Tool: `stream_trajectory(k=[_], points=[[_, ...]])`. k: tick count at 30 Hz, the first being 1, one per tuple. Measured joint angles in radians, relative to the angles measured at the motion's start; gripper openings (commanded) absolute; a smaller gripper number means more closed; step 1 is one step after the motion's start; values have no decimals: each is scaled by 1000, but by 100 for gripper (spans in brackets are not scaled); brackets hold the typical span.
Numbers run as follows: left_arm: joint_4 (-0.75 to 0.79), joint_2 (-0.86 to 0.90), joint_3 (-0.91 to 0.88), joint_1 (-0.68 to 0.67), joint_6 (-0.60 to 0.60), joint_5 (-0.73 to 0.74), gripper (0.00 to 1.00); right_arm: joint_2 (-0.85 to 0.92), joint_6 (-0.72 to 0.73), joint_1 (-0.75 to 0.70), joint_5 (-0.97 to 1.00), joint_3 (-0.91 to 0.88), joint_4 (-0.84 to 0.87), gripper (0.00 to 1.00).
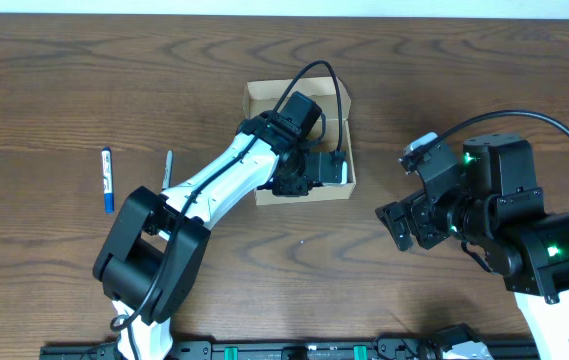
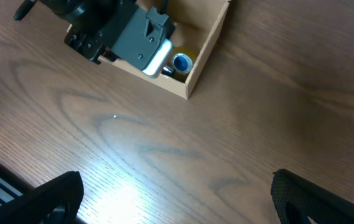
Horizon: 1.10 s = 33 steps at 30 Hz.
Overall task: Pack container
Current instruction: 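Carry the white marker into the box and lower it, then open the left gripper and move it back to the markers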
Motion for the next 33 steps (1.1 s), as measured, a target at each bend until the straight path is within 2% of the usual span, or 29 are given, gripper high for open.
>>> stream_trajectory(k=[6,13,17,24,29,33], points=[[4,0,0,0,1,-1,31,0,0,0,0,0,0,99],[14,0,1,0,-2,-1,17,0,0,0,0,0,0,99],[14,0,32,0,-28,-30,16,0,0,0,0,0,0,99],[15,-43,150,0,-142,-185,14,0,0,0,0,0,0,99],[5,-161,162,10,-250,-293,6,0,0,0,0,0,0,99],[-47,-258,164,60,-360,-323,6,0,0,0,0,0,0,99]])
